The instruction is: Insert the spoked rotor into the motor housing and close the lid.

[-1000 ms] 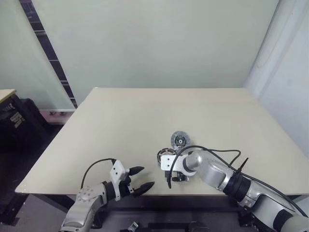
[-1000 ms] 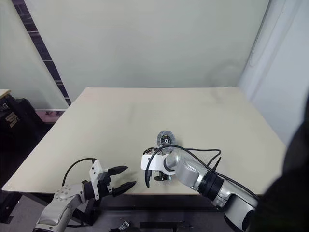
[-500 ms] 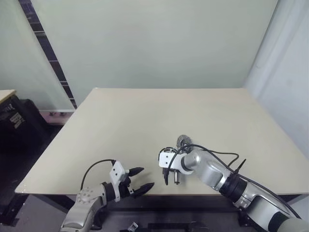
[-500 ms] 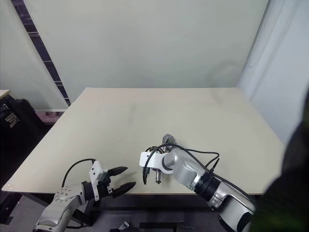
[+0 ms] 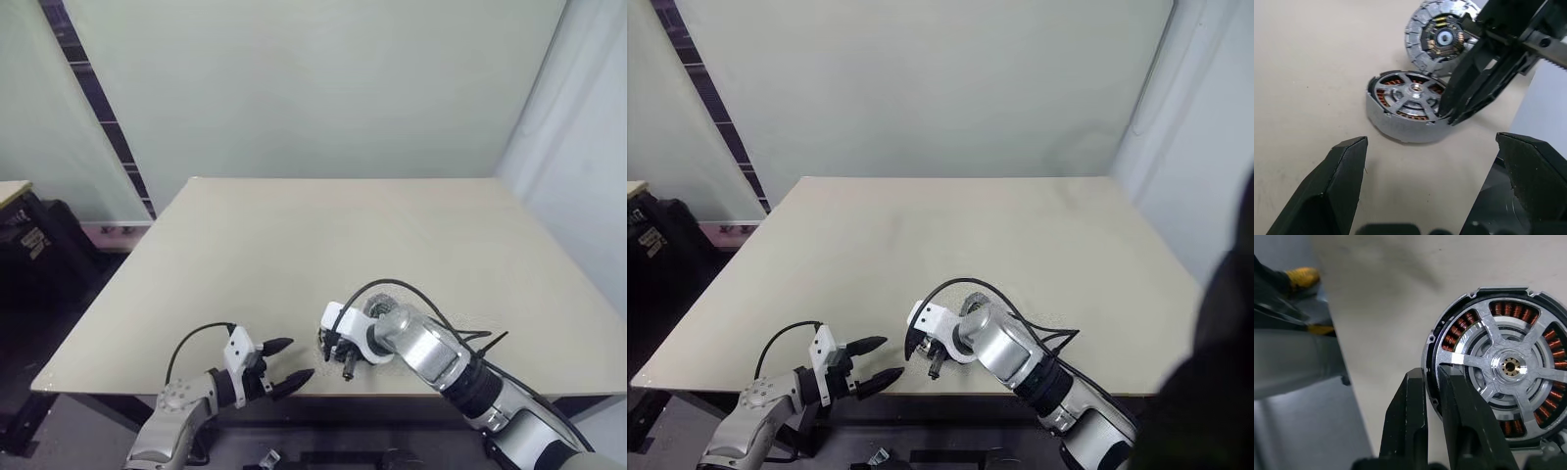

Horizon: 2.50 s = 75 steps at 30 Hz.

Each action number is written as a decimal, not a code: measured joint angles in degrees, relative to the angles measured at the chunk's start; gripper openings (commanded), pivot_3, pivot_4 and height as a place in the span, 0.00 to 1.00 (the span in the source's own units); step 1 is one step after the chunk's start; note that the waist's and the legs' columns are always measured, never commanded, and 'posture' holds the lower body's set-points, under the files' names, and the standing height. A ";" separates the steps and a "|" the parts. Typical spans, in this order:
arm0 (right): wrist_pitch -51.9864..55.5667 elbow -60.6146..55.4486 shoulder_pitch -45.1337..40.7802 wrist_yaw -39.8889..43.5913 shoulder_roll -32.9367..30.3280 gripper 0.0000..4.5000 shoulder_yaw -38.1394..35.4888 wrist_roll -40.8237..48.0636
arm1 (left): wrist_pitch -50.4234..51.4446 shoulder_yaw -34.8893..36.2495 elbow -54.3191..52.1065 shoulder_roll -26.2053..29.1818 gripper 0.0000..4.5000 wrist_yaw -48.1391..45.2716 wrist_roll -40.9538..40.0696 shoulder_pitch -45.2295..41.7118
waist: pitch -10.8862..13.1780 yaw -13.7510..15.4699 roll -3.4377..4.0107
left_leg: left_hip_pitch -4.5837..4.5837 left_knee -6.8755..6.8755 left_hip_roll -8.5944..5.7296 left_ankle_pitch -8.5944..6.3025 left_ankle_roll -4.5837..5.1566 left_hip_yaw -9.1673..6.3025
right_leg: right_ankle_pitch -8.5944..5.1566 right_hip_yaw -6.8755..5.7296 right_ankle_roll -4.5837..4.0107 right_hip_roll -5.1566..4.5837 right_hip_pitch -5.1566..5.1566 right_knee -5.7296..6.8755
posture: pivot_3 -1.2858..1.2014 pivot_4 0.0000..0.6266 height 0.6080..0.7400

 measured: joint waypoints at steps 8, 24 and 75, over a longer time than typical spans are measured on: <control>-0.70 0.24 1.61 -4.23 1.31 0.24 -1.50 2.18 | -0.07 -0.16 0.01 -0.37 1.00 -0.05 0.09 -0.25 | 0.00 -0.01 0.00 | 0.00 0.01 0.00 0.00 0.00 0.01 | 0.00 0.01 0.00 0.00 0.00 0.00 | 0.52 0.00 1.00; 0.70 -6.52 -0.43 -3.59 -2.09 1.00 0.80 5.74 | -0.07 -0.19 0.02 -0.35 1.00 -0.49 0.12 -0.67 | 0.00 0.00 0.00 | 0.01 0.03 0.01 0.00 0.00 -0.01 | 0.00 -0.01 0.00 0.00 0.01 0.02 | 0.52 0.00 1.00; -10.92 2.57 2.40 -12.56 -2.01 1.00 -9.56 4.24 | 2.73 1.80 -2.75 3.05 0.00 -0.98 -1.17 -0.44 | 0.01 -0.01 -0.02 | 0.02 0.02 0.02 0.00 0.01 0.06 | -0.06 0.05 -0.12 0.01 0.02 0.01 | 0.52 0.00 1.00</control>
